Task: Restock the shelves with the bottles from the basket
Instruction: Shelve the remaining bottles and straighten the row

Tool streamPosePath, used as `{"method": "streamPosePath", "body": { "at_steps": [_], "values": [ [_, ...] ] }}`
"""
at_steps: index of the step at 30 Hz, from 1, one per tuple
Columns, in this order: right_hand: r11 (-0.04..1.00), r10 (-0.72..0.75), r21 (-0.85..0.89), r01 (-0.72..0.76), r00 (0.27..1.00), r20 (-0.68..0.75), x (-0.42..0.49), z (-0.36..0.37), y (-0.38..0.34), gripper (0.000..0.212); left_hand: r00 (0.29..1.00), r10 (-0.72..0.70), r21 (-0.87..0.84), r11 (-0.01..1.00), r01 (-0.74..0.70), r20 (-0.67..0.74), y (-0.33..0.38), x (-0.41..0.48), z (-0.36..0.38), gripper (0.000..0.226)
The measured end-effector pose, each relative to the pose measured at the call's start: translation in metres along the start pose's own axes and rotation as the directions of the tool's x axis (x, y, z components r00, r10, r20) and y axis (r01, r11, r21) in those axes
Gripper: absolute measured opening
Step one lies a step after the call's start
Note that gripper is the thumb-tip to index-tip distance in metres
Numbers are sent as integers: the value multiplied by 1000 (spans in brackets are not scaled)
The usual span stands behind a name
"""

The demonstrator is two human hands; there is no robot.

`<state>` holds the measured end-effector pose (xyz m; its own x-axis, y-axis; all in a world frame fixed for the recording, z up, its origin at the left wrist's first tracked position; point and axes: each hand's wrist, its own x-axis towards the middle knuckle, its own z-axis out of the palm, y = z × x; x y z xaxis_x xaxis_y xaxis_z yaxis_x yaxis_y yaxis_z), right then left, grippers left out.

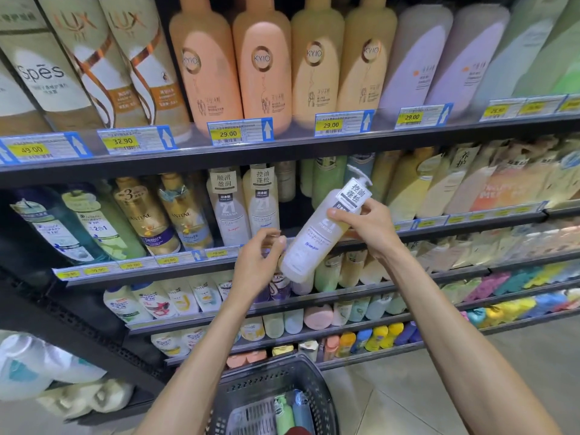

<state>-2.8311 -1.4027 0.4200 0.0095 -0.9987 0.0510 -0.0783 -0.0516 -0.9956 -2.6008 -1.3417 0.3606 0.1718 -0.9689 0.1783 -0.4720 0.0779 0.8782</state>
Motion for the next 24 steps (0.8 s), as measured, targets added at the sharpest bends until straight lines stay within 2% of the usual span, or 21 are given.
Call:
{"method": "streamPosePath", "body": {
  "at_steps": [3,6,12,17,21,24],
  "values": [
    [994,16,105,-7,996,-87,8,-12,3,32,997,69,238,969,-58,-40,-13,4,-5,28],
    [976,28,218,6,988,-149,14,-18,6,42,991,133,429,896,-112,-19,-21,8,-6,34],
    [944,16,327,53,979,-205,26,-20,13,45,984,177,557,819,-138,-17,-27,14,1,34],
    [954,-21,288,84,976,-216,38,-14,19,49,978,205,604,783,-145,-31,-36,14,6,26],
    [980,-89,154,122,974,-209,45,-5,21,41,978,200,625,770,-126,-50,-41,13,9,26],
    [982,-170,55,180,975,-146,49,5,19,41,975,209,634,765,-113,-77,-43,13,13,25]
  ]
}}
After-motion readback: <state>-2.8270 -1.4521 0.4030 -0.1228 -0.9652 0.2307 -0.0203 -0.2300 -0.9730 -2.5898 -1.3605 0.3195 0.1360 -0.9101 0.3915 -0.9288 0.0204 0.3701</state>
